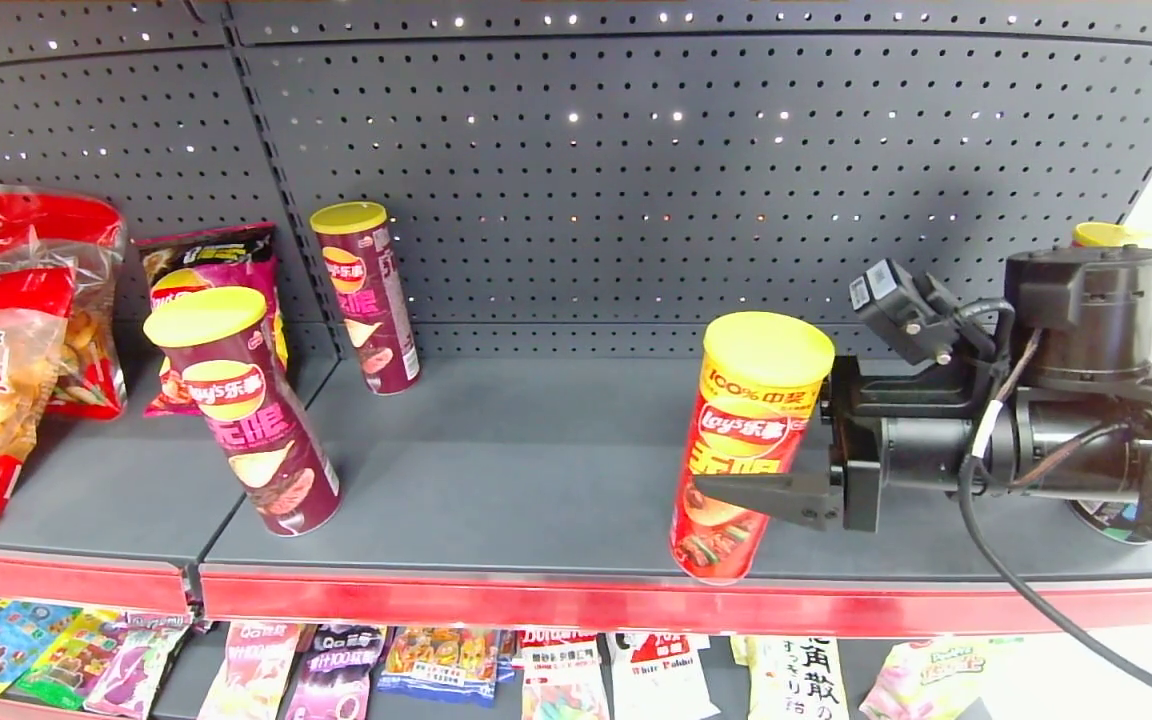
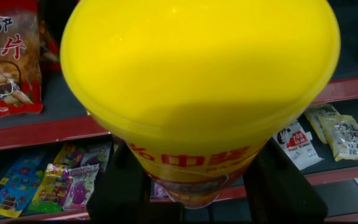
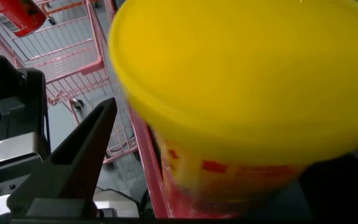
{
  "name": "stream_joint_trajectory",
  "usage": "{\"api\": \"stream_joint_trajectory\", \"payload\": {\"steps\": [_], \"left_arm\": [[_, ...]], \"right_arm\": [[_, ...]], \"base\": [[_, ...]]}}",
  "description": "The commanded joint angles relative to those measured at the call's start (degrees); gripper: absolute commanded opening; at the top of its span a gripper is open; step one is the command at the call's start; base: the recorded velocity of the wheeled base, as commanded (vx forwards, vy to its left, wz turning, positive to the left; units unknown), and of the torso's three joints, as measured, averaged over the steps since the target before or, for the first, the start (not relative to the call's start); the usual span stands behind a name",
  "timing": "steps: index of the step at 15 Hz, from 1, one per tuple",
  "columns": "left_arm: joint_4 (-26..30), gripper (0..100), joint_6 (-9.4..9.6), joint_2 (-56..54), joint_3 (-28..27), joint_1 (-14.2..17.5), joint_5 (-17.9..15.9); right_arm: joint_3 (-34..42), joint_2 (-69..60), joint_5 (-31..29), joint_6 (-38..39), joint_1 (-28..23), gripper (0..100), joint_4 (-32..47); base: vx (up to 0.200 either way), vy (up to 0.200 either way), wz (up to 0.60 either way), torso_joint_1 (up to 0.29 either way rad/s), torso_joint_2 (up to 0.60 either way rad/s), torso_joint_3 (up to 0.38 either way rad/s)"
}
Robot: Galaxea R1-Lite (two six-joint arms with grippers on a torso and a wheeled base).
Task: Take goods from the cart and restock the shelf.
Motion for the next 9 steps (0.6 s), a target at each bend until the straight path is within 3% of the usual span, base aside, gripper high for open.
{"api": "stream_joint_trajectory", "payload": {"steps": [1, 9], "left_arm": [[0.0, 0, 0.02, 0.2, -0.3, 0.0, 0.0], [-0.1, 0, 0.02, 0.1, -0.4, 0.0, -0.1]], "right_arm": [[2.6, -2.8, -1.4, 0.3, -0.8, 100, -0.1], [14.2, -14.0, -2.6, 0.5, -6.7, 100, -0.1]], "base": [[0.000, 0.000, 0.00, 0.000, 0.00, 0.000], [0.000, 0.000, 0.00, 0.000, 0.00, 0.000]]}}
